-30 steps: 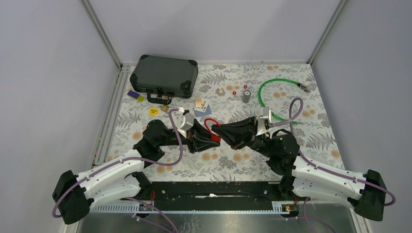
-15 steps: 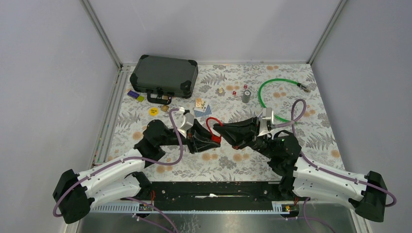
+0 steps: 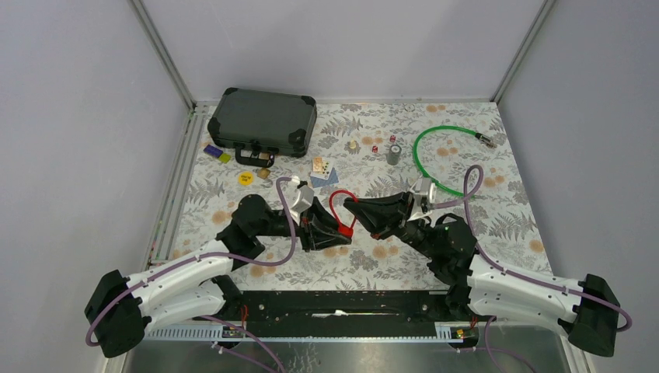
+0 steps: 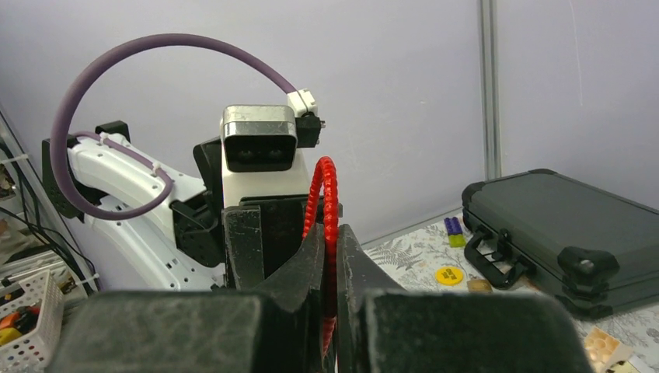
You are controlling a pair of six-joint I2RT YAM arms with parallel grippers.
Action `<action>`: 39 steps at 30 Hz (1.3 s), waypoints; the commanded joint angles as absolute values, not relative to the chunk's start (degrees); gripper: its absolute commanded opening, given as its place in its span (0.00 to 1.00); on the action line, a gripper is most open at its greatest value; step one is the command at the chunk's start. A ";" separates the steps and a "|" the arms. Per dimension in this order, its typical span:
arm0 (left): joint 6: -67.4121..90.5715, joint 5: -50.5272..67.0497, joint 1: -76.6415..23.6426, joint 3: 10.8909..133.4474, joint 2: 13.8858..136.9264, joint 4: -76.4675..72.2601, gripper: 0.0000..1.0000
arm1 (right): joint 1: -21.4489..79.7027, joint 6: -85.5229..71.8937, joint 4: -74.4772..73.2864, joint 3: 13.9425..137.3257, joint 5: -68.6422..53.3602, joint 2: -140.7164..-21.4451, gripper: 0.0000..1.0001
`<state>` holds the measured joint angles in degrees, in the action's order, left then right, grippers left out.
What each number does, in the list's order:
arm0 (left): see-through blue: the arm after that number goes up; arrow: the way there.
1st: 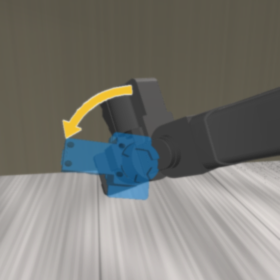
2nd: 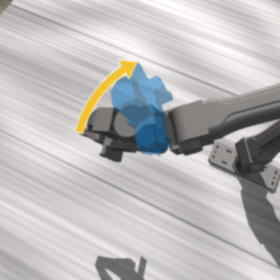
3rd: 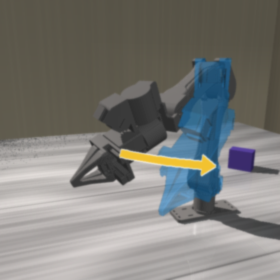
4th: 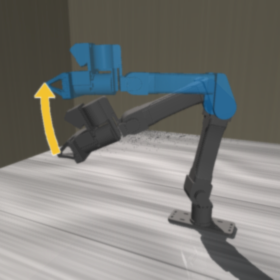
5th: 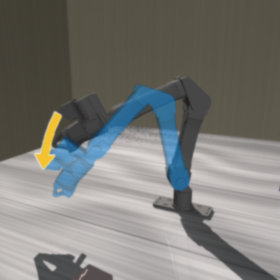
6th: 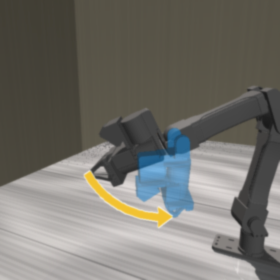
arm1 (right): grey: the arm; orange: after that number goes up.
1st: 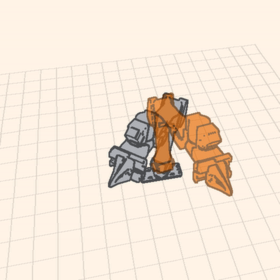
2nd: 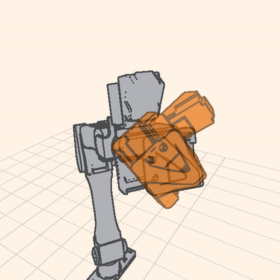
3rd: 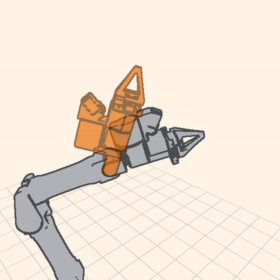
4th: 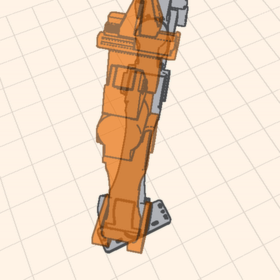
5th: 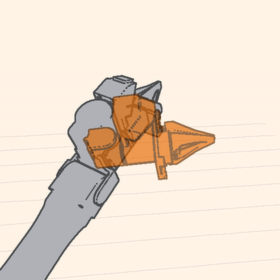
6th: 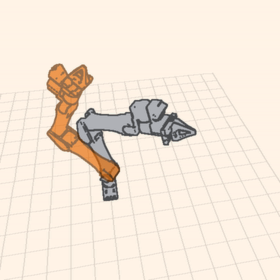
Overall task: Lock with the key
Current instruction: Lock the lock.
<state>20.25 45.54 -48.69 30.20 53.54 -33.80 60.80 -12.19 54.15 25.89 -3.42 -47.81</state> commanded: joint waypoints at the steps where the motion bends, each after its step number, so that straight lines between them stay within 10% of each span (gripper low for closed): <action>1: 19.50 40.65 -49.22 33.43 51.13 -50.10 0.00 | 60.82 -8.89 41.52 21.50 -4.70 -48.35 0.00; 4: 19.25 39.11 -49.22 33.71 51.89 -48.52 0.00 | 60.82 -8.21 40.17 22.70 -5.97 -47.75 0.03; 10: 19.58 38.58 -49.23 33.83 53.62 -48.23 0.00 | 60.82 -6.64 40.03 25.98 -5.27 -46.99 0.51; 15: 19.54 36.38 -49.17 33.74 54.39 -48.10 0.00 | 60.82 -5.70 38.82 29.13 -5.32 -44.25 0.66; 39: 26.44 17.30 -48.84 31.06 49.58 -55.88 0.00 | 60.82 -4.17 40.35 30.03 -6.78 -41.63 0.56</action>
<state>23.22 21.58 -49.08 30.72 51.77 -48.07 60.55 -5.76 37.63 28.16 -5.80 -39.86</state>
